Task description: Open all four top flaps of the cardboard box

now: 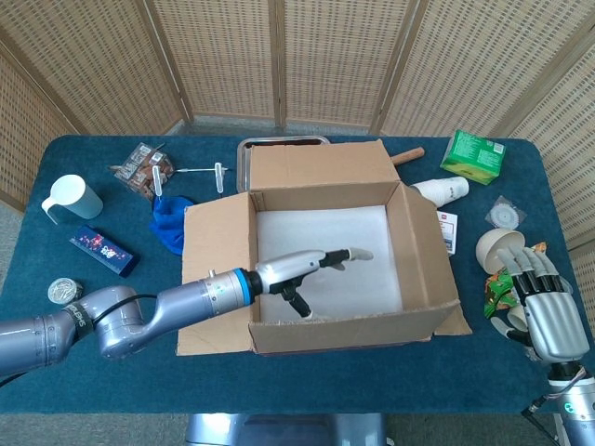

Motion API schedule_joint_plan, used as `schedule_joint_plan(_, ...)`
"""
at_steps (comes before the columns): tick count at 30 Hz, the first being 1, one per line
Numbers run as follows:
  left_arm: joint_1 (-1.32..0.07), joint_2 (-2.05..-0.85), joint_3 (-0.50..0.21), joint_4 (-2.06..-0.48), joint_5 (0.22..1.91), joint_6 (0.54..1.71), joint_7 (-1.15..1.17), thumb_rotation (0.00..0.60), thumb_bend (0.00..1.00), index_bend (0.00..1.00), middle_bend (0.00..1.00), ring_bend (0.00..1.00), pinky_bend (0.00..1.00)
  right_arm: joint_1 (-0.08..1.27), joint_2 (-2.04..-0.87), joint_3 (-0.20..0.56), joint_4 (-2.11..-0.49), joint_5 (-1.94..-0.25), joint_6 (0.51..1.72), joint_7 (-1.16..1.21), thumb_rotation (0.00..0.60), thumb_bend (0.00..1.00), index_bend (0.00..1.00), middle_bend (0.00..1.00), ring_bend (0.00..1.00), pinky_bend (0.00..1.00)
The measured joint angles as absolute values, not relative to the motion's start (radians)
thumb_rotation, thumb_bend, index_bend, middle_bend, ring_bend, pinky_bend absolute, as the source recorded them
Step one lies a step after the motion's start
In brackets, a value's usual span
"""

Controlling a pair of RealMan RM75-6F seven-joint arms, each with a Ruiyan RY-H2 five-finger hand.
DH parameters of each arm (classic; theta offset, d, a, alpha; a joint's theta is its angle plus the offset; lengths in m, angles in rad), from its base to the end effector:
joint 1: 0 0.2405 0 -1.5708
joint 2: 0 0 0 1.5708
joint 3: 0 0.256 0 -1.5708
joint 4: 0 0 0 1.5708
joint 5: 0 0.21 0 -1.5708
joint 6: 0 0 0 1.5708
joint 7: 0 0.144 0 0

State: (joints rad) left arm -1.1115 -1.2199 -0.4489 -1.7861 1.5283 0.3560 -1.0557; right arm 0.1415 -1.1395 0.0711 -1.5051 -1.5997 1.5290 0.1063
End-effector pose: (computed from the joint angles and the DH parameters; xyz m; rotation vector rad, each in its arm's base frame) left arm 0.0520 0.3271 0.0388 2.1290 1.7982 1.1572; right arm -0.3017 -0.2034 0.1654 1.4549 -0.7964 1.0544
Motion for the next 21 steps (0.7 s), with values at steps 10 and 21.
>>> schedule_joint_plan(10, -1.181, -1.227, -0.341, -1.795, 1.623, 0.427, -1.127, 0.600, 0.02, 0.00, 0.00, 0.00, 0.14, 0.139, -1.136, 0.071, -1.505, -1.600, 1.535, 0.114, 0.600, 0.00, 0.00, 0.02, 0.00, 0.00)
schedule_joint_plan(21, -1.255, -1.259, -0.240, -1.780, 1.657, 0.465, -1.160, 0.600, 0.02, 0.00, 0.00, 0.00, 0.14, 0.137, -1.134, 0.072, -1.506, -1.600, 1.540, 0.119, 0.600, 0.00, 0.00, 0.02, 0.00, 0.00)
